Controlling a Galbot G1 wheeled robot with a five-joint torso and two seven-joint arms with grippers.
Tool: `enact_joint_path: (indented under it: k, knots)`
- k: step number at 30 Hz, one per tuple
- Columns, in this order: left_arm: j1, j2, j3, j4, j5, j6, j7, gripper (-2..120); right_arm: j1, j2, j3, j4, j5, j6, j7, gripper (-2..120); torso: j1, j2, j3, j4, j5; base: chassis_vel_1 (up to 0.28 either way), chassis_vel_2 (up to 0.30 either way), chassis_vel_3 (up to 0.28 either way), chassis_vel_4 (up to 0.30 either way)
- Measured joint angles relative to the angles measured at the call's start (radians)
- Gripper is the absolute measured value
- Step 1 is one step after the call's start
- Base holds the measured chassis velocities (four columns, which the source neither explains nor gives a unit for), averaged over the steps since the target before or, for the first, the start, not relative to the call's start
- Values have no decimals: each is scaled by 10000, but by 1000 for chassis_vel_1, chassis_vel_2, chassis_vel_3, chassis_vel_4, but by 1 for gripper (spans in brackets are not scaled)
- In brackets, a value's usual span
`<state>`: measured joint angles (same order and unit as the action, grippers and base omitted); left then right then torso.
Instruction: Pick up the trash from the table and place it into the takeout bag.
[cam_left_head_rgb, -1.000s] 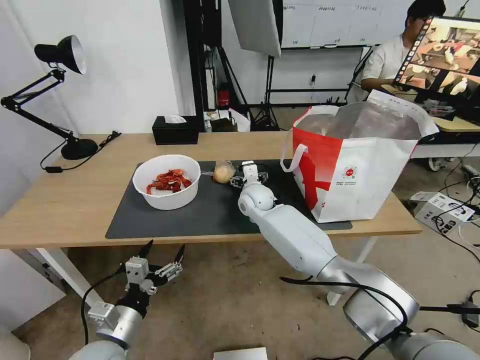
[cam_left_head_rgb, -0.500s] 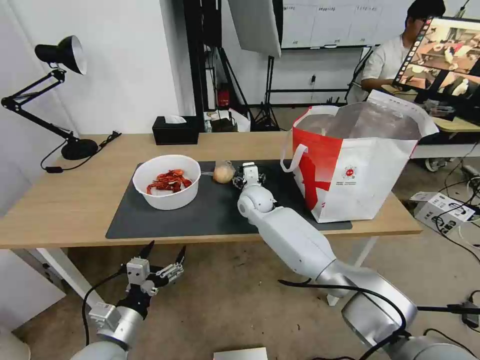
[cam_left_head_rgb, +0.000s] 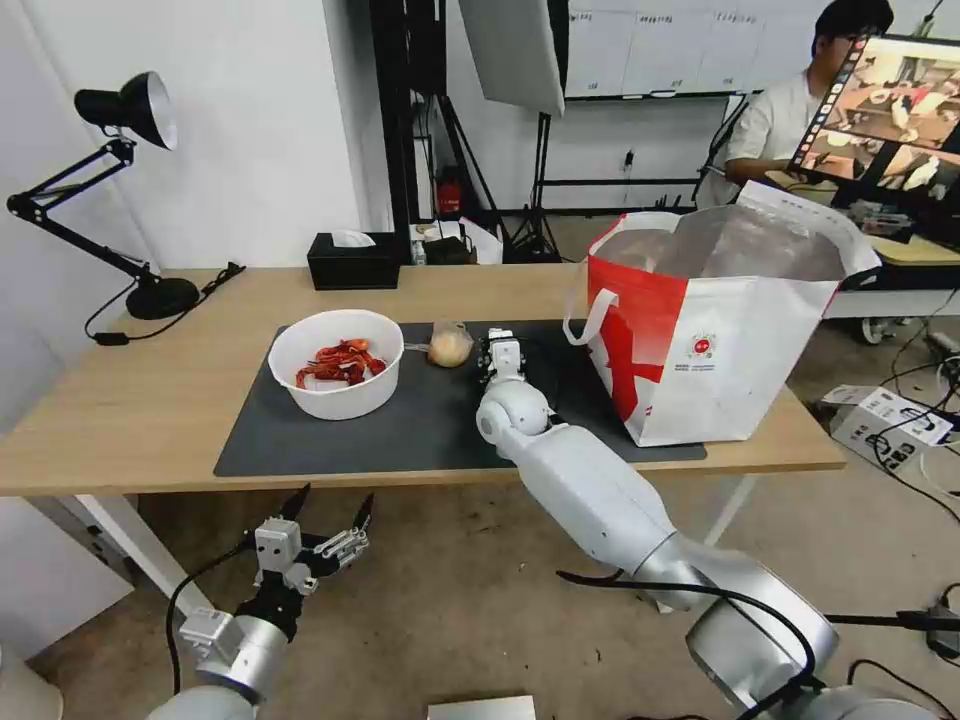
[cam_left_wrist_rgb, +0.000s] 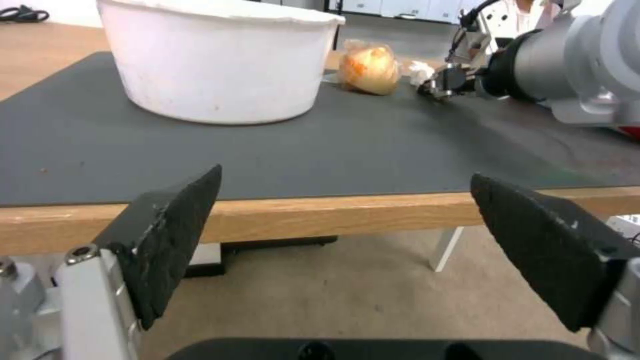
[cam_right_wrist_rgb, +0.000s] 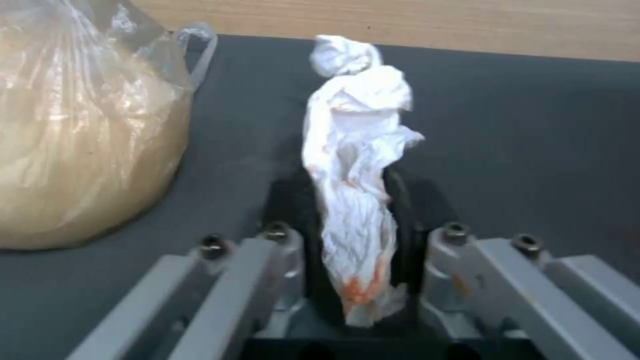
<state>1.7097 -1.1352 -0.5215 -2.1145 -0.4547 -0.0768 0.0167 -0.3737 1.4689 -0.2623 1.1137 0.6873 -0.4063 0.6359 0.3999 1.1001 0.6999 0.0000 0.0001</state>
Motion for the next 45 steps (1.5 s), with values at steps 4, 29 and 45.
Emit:
enact_joint_path:
  k: [4,29,45]
  knots:
    - [33,-4,-18,-47,1,0,0,100,-16,-60,-7,60,-265,168,10,4,1,-2,3,-8,-1,0,0,0,0]
    - [407,-123,-206,-348,26,-172,10,100,-2395,-2113,690,5360,-2106,1559,757,0,1,-2,0,-2,0,0,0,0,0]
    - [682,-342,-180,-478,304,-291,12,100,-4930,-3351,2708,8869,-3453,3419,-834,0,0,-1,0,-1,1,0,0,0,0]
